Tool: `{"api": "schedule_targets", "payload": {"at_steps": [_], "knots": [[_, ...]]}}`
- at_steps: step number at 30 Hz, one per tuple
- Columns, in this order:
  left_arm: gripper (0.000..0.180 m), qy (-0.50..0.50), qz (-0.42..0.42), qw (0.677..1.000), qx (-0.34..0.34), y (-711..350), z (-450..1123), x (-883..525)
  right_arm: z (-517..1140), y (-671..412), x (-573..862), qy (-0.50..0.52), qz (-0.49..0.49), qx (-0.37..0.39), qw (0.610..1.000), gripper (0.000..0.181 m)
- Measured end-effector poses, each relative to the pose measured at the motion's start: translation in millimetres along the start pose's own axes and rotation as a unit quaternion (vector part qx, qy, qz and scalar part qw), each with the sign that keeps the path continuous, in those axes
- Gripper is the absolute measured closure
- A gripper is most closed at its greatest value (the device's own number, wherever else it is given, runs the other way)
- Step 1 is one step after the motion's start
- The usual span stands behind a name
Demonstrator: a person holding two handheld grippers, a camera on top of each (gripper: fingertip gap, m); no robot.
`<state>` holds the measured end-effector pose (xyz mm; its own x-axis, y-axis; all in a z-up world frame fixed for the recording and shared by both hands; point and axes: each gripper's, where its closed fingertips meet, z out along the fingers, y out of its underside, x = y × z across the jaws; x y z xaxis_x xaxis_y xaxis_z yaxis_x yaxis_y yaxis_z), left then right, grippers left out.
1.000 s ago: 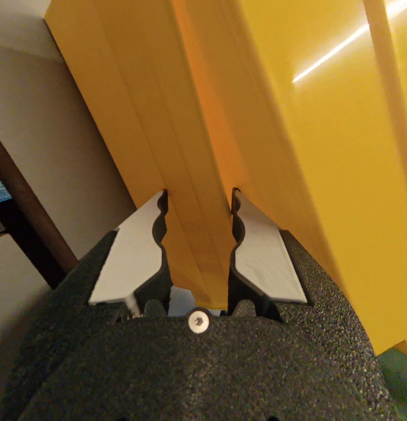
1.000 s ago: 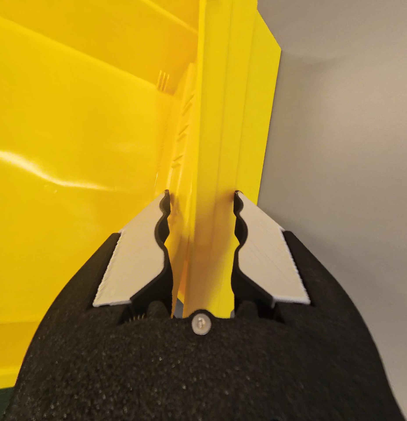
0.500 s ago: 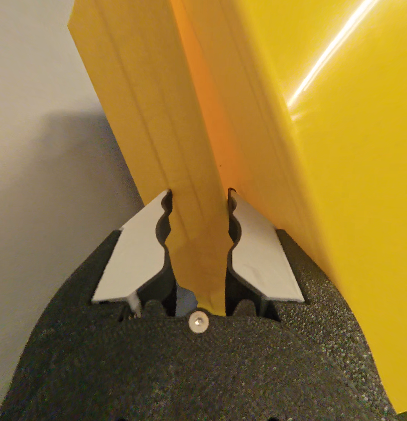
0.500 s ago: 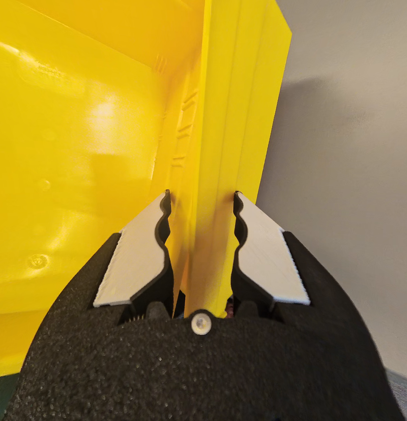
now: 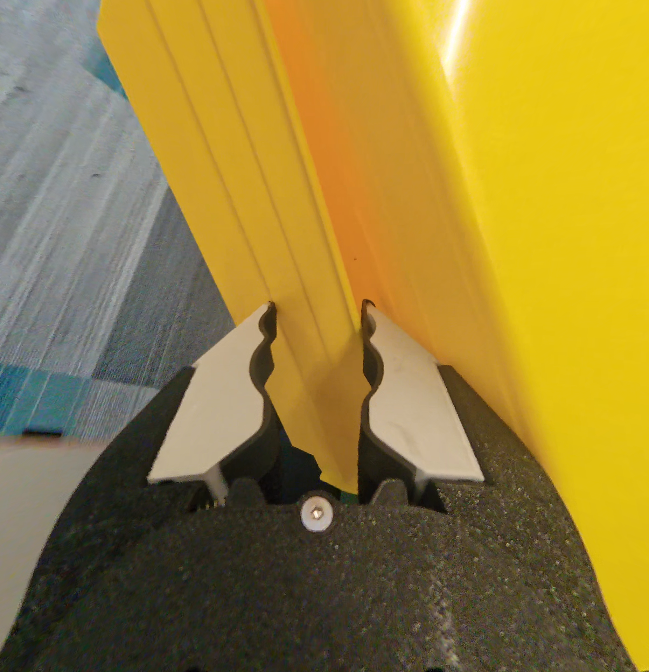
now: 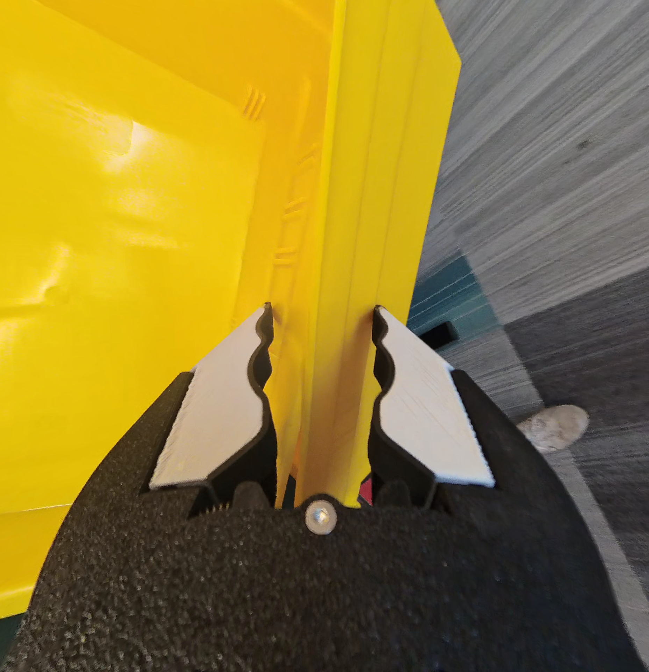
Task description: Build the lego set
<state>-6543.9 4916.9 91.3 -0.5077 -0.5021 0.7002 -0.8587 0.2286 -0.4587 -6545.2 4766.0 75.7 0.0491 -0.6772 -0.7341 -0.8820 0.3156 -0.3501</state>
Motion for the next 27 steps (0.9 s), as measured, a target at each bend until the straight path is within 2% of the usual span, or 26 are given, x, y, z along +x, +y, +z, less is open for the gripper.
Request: {"api": "schedule_targets", "payload": {"at_steps": [9, 14, 27], "knots": [[0.134, 0.059, 0.093, 0.992, -0.067, -168, 217, 65, -130, -160, 167, 0.063, 0.055, 0.117, 0.99, 0.129], [0.136, 0.067, 0.151, 0.983, -0.078, -304, 331, 60, -152, -283, 257, 0.081, 0.07, 0.149, 0.983, 0.129], [0.138, 0.104, 0.175, 0.969, -0.14, -671, 581, 48, -207, -661, 437, 0.117, 0.107, 0.203, 0.966, 0.131]]}}
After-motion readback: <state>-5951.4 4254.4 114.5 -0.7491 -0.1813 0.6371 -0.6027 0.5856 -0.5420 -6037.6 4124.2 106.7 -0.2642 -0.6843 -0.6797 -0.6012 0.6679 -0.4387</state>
